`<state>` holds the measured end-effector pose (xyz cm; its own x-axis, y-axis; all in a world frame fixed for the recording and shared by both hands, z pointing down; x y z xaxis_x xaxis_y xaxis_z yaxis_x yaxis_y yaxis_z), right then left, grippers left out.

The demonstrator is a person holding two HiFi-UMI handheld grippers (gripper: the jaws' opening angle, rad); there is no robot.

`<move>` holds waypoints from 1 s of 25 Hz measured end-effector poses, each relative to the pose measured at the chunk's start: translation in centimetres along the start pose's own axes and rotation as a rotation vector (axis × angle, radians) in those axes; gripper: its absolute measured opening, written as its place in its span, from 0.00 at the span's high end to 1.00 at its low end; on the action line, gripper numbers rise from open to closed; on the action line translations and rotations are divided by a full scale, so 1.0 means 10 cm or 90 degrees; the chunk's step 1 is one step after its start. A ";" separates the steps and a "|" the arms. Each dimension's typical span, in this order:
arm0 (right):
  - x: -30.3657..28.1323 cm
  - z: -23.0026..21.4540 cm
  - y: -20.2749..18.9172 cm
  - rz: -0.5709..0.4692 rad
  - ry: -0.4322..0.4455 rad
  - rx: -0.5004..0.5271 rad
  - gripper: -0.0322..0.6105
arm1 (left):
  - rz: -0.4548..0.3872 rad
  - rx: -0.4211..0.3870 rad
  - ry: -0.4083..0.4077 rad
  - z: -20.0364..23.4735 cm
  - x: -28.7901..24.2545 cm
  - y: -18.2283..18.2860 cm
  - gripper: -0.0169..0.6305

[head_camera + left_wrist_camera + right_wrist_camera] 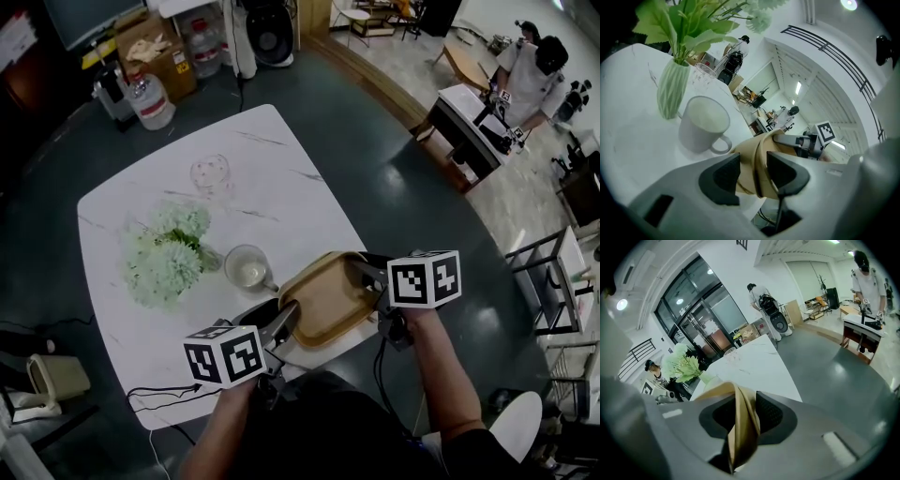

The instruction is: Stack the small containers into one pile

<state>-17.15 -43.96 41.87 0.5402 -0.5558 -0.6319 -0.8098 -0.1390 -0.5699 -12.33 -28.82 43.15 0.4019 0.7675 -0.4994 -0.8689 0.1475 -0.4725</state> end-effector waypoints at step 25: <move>0.11 -0.07 0.08 -0.084 -0.050 0.124 0.63 | -0.067 -0.139 0.085 0.12 0.22 0.10 0.91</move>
<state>-17.35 -45.25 41.06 0.6607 -0.4769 -0.5797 -0.6756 -0.0411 -0.7361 -12.69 -26.28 42.44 0.5338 0.6636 -0.5242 -0.7432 0.0725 -0.6651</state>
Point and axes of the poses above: the fingertips, and each gripper's own axes: x backward along the fingers, z to its left, y out of its top, the point moved 2 cm from there along x, backward along the fingers, and after that the axes turned 3 degrees about y, right-handed, at the moved point
